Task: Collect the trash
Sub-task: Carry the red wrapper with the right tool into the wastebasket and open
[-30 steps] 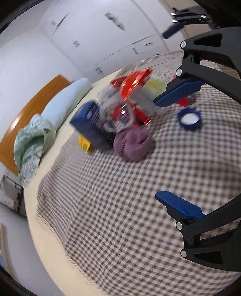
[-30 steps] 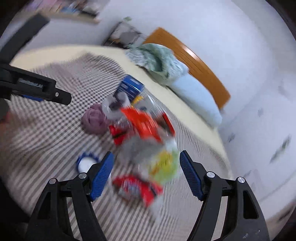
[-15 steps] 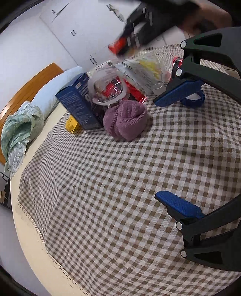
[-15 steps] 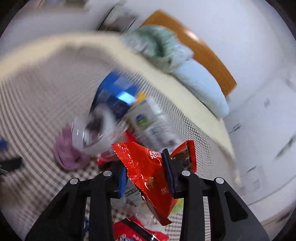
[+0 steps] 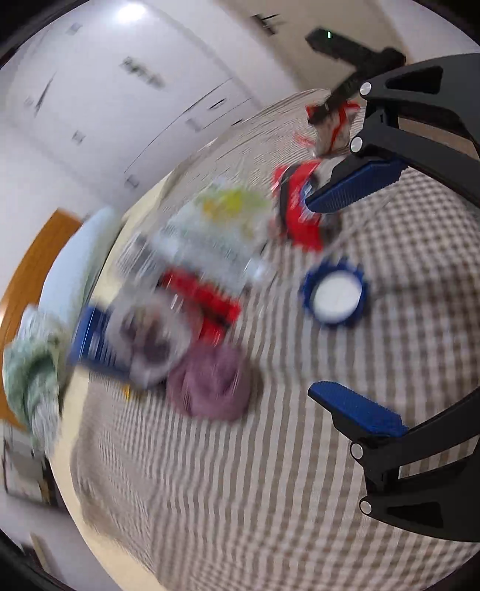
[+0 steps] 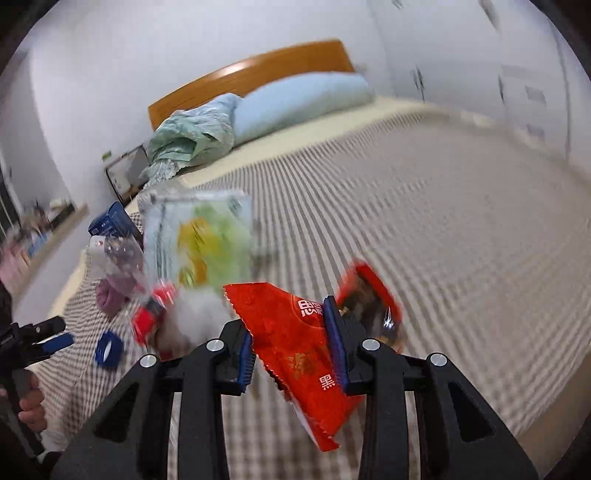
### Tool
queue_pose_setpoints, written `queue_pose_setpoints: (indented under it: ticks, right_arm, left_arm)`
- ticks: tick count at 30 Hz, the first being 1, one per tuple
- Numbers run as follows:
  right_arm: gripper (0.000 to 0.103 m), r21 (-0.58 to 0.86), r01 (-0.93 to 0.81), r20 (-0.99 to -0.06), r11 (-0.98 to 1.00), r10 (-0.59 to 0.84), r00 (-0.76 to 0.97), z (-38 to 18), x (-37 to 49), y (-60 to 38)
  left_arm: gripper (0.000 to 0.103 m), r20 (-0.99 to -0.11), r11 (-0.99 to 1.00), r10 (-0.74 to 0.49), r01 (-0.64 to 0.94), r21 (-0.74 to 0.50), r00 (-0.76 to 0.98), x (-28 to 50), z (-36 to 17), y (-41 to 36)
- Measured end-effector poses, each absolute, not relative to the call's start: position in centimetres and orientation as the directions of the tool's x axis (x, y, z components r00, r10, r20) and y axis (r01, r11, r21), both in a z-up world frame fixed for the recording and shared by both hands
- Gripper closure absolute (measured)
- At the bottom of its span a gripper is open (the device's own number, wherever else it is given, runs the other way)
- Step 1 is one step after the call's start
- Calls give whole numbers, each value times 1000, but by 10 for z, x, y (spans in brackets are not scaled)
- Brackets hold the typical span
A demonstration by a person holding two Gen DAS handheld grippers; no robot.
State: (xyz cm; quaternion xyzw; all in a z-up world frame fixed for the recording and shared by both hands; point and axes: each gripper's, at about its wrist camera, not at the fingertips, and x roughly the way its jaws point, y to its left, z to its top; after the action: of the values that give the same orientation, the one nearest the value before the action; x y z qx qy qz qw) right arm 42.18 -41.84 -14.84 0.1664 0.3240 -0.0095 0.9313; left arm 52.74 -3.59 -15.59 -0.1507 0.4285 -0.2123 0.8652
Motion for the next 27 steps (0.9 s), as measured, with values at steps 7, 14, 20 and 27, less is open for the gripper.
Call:
queue_pose_setpoints:
  ticks: [7, 14, 20, 27]
  right_arm:
    - [52, 104, 87, -635, 991, -1, 773, -164, 389, -396]
    - [70, 88, 118, -663, 989, -30, 748, -167, 397, -407]
    - [80, 117, 124, -649, 985, -19, 760, -170, 390, -414]
    - [80, 174, 91, -613, 981, 36, 789, -152, 373, -411]
  left_arm:
    - [15, -706, 876, -461, 404, -265, 538, 506, -163, -112]
    - [15, -660, 865, -446, 481, -143, 605, 508, -158, -160]
    - [37, -673, 874, -374, 485, -28, 637, 534, -170, -189]
    - [93, -686, 873, -404, 478, -91, 605, 536, -167, -170]
